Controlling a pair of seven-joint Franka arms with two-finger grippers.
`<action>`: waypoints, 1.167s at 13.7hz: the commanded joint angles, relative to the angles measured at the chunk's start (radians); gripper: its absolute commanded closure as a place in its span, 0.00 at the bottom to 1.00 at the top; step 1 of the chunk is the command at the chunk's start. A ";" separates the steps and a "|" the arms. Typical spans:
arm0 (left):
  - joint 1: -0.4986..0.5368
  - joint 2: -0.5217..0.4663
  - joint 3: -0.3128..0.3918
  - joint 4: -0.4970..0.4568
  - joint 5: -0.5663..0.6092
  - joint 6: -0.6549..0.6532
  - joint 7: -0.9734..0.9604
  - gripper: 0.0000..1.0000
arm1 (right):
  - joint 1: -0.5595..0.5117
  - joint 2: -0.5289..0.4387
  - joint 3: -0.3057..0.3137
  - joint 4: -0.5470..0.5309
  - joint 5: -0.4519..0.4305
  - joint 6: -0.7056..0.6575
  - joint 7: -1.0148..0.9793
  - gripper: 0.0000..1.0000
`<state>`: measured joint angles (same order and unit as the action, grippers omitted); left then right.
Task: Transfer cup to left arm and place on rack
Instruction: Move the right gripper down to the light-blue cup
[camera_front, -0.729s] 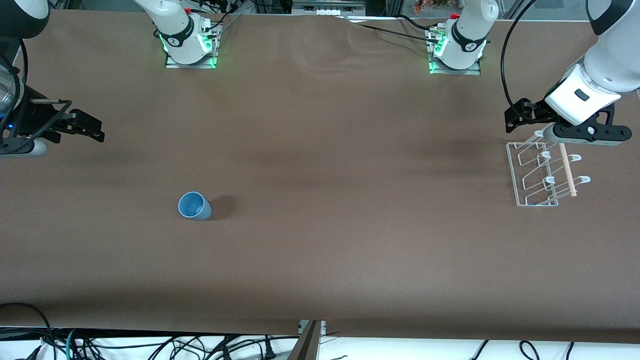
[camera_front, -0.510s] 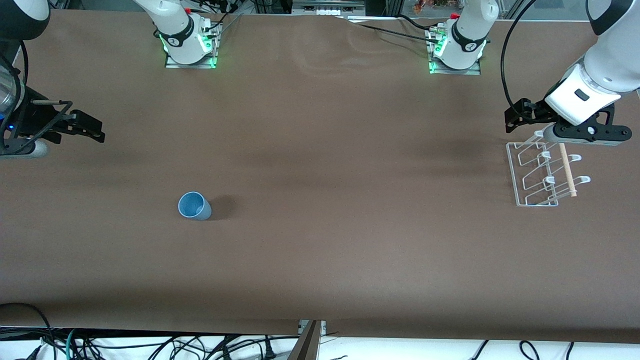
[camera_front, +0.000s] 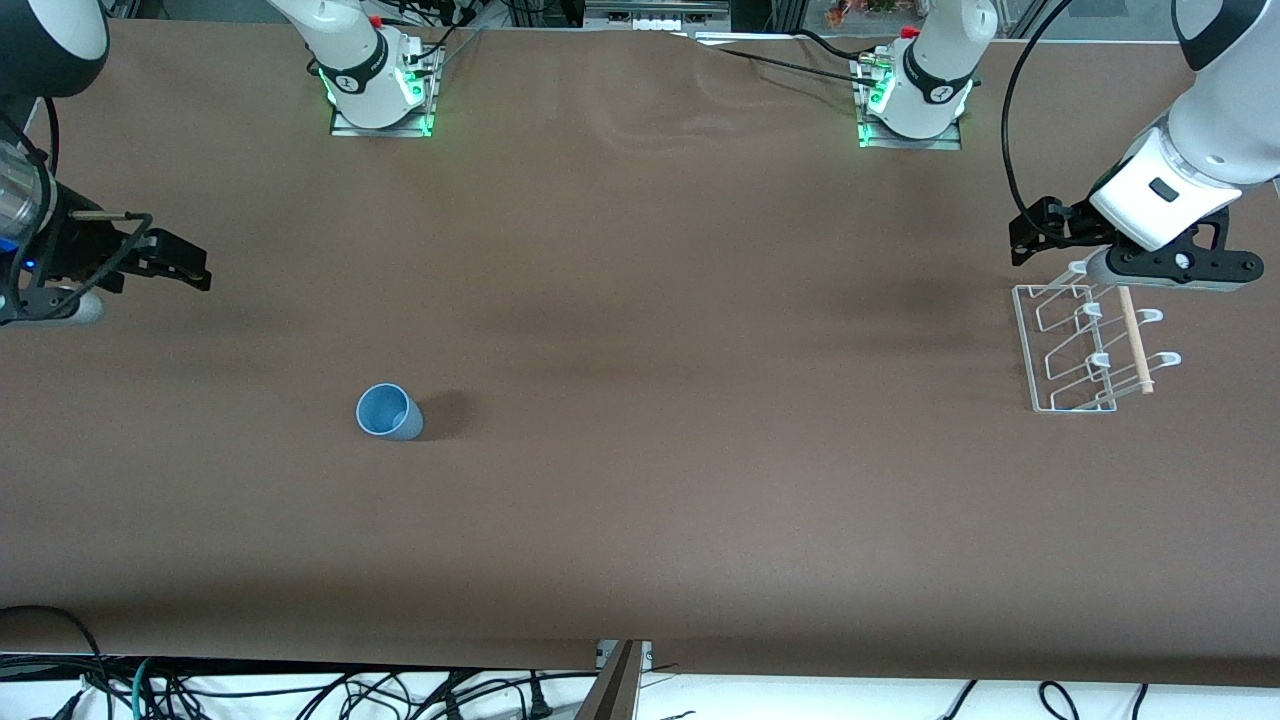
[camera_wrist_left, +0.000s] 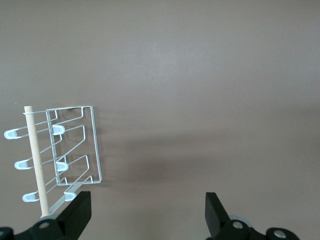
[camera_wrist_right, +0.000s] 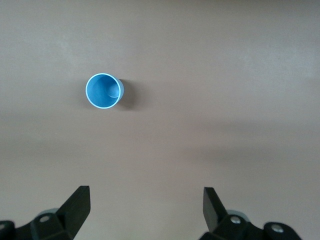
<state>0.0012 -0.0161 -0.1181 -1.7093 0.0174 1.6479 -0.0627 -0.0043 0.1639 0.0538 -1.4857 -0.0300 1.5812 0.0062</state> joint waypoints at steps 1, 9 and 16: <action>0.003 -0.005 0.001 -0.001 -0.017 -0.008 -0.002 0.00 | -0.016 0.061 0.015 -0.004 -0.013 0.031 -0.017 0.00; 0.003 -0.005 0.001 -0.001 -0.017 -0.008 -0.002 0.00 | 0.020 0.298 0.021 -0.010 0.004 0.250 0.004 0.00; 0.003 -0.005 0.001 -0.001 -0.017 -0.008 -0.002 0.00 | 0.072 0.411 0.021 -0.083 0.010 0.431 0.084 0.00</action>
<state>0.0013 -0.0161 -0.1180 -1.7099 0.0174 1.6479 -0.0627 0.0751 0.5806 0.0720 -1.5177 -0.0291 1.9504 0.0809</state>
